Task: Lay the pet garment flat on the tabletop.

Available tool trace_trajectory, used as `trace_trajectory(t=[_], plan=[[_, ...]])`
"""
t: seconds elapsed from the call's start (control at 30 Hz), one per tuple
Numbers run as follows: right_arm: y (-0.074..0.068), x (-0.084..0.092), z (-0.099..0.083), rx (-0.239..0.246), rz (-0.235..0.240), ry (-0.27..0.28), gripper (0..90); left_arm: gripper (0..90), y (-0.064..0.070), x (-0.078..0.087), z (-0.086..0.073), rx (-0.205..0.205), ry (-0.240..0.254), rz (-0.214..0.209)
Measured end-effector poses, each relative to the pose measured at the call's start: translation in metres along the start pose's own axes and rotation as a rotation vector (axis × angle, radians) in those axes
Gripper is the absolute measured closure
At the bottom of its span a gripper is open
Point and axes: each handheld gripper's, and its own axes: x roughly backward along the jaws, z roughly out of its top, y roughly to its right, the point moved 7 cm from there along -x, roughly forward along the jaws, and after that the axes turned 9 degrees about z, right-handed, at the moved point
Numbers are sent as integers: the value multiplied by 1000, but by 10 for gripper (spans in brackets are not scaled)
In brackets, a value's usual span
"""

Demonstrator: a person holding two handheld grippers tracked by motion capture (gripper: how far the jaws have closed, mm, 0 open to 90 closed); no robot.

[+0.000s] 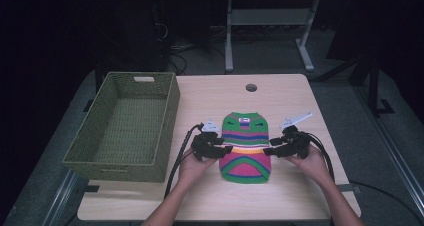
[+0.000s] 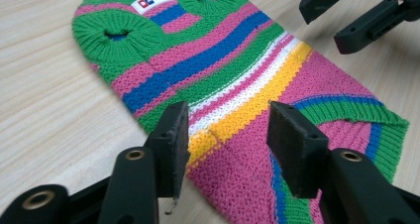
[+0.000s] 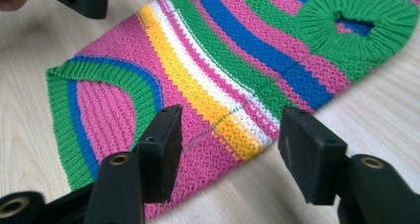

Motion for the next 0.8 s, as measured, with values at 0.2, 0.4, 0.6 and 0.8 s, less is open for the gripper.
trace_trajectory(t=[0.2, 0.4, 0.6, 0.8], plan=[[0, 6, -3, -5, -9, -7, 389, 462, 0, 4, -3, 5, 1, -5], [0, 9, -5, -5, -18, -2, 377, 426, 1, 8, -7, -4, 2, -1], [-5, 13, -5, 0, -8, -5, 358, 394, 0, 13, -10, 5, 2, -2], [-10, 18, -7, 21, -16, 9, 352, 384, 3, 20, -13, -7, 4, -5]])
